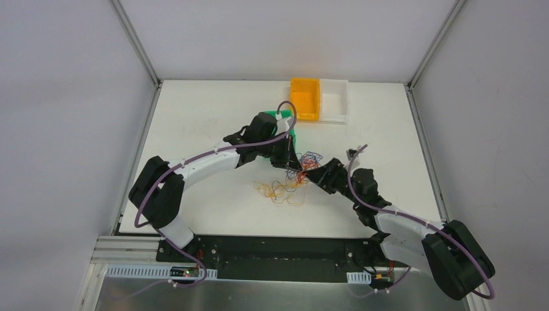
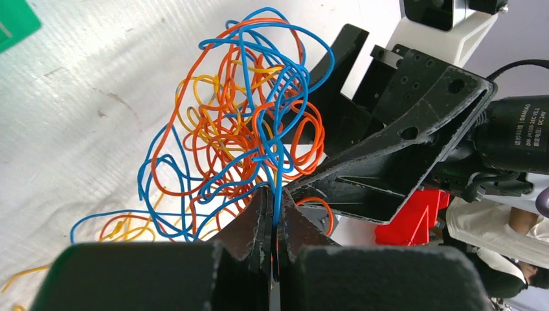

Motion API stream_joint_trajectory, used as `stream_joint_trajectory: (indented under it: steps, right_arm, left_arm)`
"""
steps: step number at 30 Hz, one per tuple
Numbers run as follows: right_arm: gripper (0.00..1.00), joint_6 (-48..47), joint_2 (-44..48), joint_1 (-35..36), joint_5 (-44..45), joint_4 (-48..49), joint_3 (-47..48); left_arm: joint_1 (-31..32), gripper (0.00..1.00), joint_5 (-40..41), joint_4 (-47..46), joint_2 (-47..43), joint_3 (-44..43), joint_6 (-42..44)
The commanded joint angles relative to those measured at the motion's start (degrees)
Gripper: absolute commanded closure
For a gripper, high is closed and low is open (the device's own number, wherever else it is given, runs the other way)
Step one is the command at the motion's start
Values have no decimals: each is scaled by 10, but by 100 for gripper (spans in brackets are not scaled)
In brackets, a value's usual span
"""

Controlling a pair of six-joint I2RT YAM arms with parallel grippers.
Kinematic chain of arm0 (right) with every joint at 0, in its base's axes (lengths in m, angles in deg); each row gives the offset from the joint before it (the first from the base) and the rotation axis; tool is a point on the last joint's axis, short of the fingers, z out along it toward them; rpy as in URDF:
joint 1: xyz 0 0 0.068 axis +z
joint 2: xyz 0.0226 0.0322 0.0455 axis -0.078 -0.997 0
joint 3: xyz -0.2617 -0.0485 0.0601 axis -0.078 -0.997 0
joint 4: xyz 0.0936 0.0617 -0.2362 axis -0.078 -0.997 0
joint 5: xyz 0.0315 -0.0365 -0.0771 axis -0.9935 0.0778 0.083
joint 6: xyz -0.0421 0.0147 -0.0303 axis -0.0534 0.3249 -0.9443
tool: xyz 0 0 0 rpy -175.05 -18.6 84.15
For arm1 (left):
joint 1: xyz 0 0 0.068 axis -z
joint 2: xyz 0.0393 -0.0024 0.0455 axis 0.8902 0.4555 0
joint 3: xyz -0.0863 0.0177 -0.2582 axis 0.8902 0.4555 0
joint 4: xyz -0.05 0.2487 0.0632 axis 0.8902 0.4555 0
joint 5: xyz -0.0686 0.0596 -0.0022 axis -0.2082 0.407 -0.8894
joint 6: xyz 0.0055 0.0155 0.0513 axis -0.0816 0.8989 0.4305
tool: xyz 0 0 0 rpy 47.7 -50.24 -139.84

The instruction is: Untangle the cables

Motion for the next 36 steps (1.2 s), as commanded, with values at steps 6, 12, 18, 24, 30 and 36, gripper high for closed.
stream_joint_trajectory:
  steps: [6, 12, 18, 24, 30, 36]
  right_arm:
    - [31, 1, 0, 0, -4, 61, 15]
    - [33, 17, -5, 3, -5, 115, 7]
    - [38, 21, 32, 3, 27, 119, -2]
    - [76, 7, 110, 3, 97, -16, 11]
    - [87, 9, 131, 0, 318, -393, 90]
    - [91, 46, 78, -6, 452, -614, 150]
  left_arm:
    - [43, 100, -19, 9, -24, -65, -14]
    - [62, 100, -27, -8, -10, -91, -39]
    - [69, 100, -30, -58, -8, -72, -73]
    - [61, 100, -3, -39, -40, -62, -63]
    - [15, 100, 8, 14, -97, -39, -34]
    - [-40, 100, 59, 120, -166, -9, 36]
